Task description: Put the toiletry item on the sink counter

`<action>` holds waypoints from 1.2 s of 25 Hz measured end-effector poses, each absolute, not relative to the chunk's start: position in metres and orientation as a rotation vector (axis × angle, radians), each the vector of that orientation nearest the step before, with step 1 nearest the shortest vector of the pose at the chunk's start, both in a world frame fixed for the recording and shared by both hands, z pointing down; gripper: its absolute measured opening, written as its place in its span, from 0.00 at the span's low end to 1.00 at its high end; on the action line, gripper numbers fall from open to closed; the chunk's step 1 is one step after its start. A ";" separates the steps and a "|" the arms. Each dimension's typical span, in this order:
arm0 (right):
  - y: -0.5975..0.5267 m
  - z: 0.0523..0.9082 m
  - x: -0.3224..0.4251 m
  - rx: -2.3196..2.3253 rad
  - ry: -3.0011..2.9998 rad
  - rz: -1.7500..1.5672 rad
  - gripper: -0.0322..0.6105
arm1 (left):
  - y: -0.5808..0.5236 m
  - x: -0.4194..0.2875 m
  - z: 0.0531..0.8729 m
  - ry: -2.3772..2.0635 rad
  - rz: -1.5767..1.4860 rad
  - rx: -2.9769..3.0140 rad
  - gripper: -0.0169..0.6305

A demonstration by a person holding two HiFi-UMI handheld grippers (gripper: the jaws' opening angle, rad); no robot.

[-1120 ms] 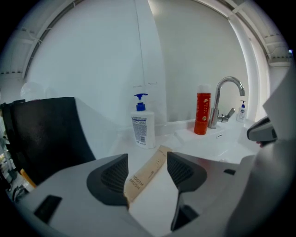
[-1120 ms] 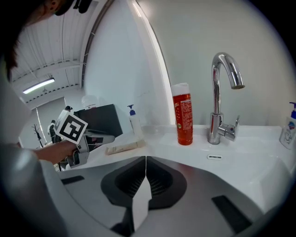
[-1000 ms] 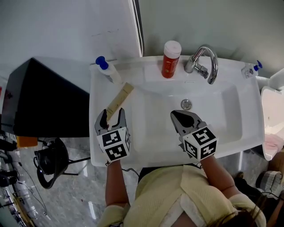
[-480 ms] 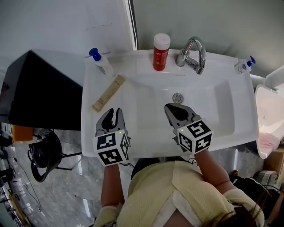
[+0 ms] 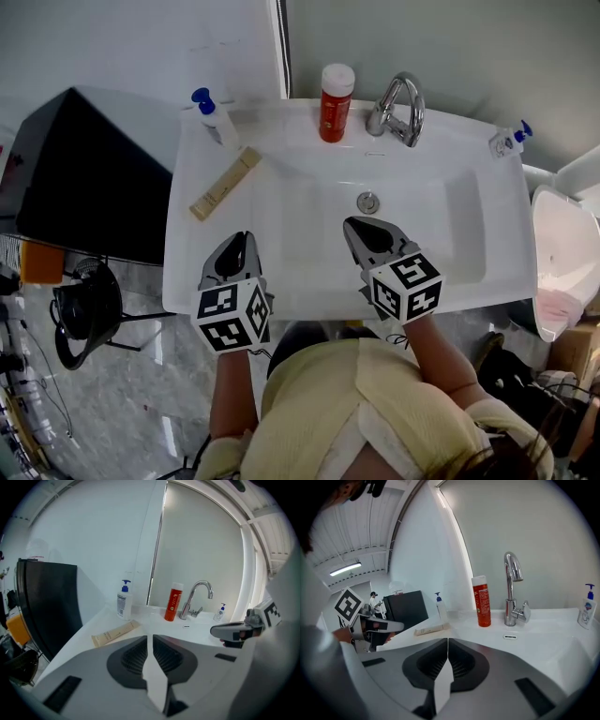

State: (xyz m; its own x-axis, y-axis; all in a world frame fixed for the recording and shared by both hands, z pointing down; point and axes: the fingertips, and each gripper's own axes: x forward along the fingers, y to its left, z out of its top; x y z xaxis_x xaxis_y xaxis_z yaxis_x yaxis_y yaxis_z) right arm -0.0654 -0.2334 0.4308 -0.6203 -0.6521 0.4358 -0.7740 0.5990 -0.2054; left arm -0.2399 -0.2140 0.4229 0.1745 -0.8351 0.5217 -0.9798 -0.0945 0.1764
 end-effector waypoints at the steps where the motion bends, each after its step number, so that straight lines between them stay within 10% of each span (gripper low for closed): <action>1: -0.231 0.431 -0.064 1.157 -2.514 0.543 0.09 | -0.211 -0.239 0.422 -1.702 0.385 1.974 0.13; 30: -0.208 0.423 -0.043 1.126 -2.535 0.514 0.09 | -0.168 -0.228 0.410 -1.790 0.315 1.922 0.11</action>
State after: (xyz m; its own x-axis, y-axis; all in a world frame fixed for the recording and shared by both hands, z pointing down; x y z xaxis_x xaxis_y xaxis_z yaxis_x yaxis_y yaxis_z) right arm -0.0434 -0.2082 0.4228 -0.6385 -0.6416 0.4250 -0.7566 0.6246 -0.1936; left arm -0.2280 -0.1682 0.4102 0.1129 -0.8672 0.4849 -0.9807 -0.0189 0.1945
